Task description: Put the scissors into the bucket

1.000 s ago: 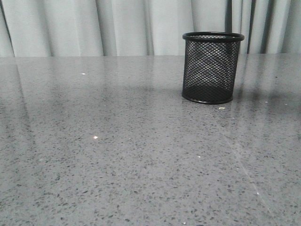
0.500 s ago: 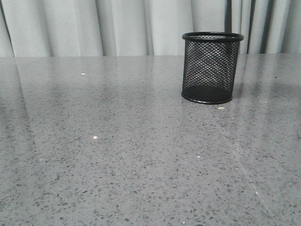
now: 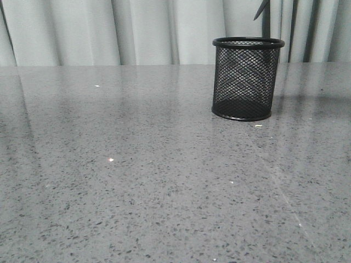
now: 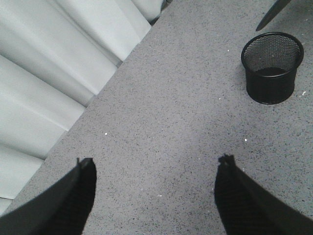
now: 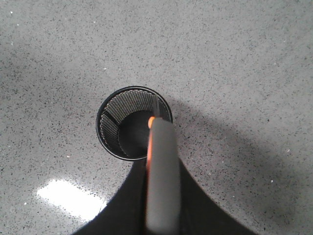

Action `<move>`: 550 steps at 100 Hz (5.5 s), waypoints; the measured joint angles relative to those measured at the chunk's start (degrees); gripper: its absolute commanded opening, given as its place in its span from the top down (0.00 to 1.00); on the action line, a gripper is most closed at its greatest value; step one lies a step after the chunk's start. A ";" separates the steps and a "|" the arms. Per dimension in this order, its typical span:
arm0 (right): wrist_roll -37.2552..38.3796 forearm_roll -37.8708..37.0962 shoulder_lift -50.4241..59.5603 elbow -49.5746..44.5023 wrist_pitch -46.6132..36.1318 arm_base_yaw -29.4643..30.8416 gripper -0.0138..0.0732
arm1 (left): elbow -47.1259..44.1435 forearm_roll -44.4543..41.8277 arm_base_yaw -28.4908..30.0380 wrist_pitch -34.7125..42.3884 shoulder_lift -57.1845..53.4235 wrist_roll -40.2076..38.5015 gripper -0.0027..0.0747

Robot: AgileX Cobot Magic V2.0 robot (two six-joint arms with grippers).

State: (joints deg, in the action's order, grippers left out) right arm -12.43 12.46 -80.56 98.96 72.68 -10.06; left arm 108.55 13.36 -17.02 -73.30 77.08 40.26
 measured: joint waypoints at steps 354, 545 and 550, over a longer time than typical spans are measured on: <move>2.57 -3.32 57.26 -67.55 -59.22 -4.47 0.89 | -72.38 4.46 1.61 58.85 -46.68 -8.60 0.99; 2.62 -3.08 69.13 -83.25 -66.08 -4.47 0.89 | -108.55 -9.79 13.95 66.01 -77.17 -36.02 0.99; 2.62 -3.08 69.13 -83.25 -66.08 -4.47 0.89 | -108.55 -9.41 13.95 64.69 -77.17 -36.02 0.99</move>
State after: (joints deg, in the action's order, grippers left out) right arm -9.81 9.38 -11.43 15.71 6.60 -14.53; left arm 0.00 3.95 -3.07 -8.61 -0.09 4.24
